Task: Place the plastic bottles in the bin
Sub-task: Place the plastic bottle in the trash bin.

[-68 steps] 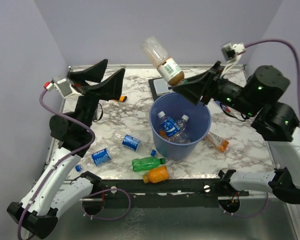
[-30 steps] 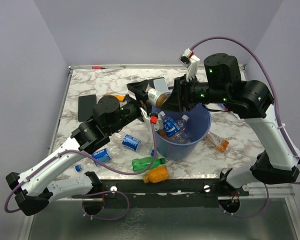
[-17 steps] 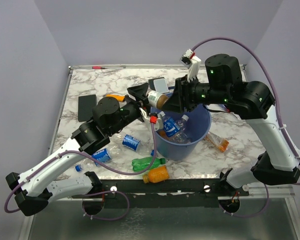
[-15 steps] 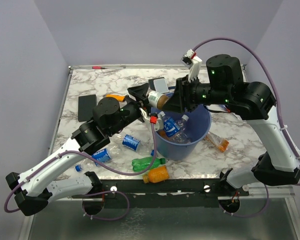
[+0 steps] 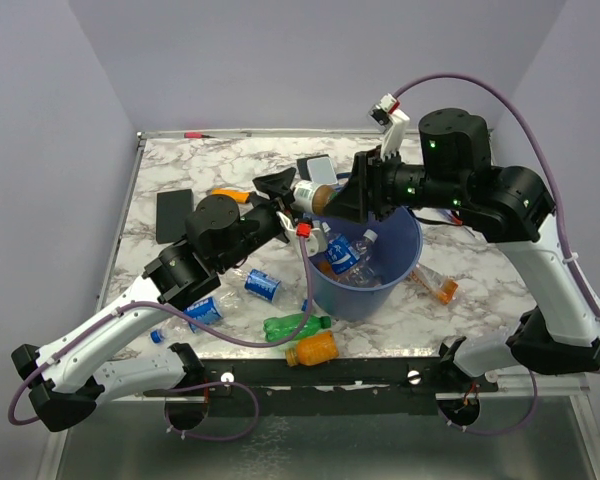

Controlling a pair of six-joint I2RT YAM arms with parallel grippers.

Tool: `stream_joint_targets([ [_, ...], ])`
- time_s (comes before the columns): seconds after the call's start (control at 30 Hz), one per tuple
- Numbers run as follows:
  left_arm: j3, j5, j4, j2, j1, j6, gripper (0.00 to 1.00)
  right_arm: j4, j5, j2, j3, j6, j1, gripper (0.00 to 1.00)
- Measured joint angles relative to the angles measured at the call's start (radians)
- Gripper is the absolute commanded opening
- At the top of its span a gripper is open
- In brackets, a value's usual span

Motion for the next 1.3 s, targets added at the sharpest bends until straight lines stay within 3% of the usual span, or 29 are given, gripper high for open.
stream_joint_targets([
  [0.1, -0.003, -0.004, 0.01, -0.001, 0.0, -0.048, 0.21, 0.024, -0.015, -0.005, -0.001, 0.0, 0.002, 0.75],
  [0.2, -0.015, -0.003, 0.039, -0.01, 0.002, -0.097, 0.2, 0.055, -0.025, -0.024, -0.001, -0.003, 0.005, 0.82],
  [0.33, -0.041, 0.008, 0.083, -0.026, 0.002, -0.168, 0.18, 0.144, -0.016, -0.092, -0.043, -0.004, 0.005, 0.84],
  [0.47, -0.067, 0.048, 0.141, -0.029, 0.002, -0.306, 0.18, 0.302, 0.026, -0.234, -0.201, -0.005, 0.005, 0.84],
  [0.67, -0.086, 0.15, 0.27, -0.029, 0.002, -0.656, 0.18, 0.565, 0.067, -0.407, -0.45, -0.013, 0.005, 0.85],
  [0.93, 0.019, 0.294, 0.351, 0.056, 0.002, -1.122, 0.11, 0.803, 0.028, -0.341, -0.472, -0.053, 0.005, 0.93],
  [1.17, 0.08, 0.405, 0.321, 0.126, 0.002, -1.326, 0.11, 0.848, 0.01, -0.27, -0.456, -0.114, 0.005, 0.88],
  [1.23, 0.088, 0.423, 0.307, 0.134, 0.002, -1.349, 0.11, 0.848, 0.01, -0.257, -0.438, -0.132, 0.005, 0.79],
  [1.3, 0.089, 0.434, 0.297, 0.135, 0.002, -1.366, 0.11, 0.848, 0.011, -0.246, -0.418, -0.148, 0.005, 0.62],
])
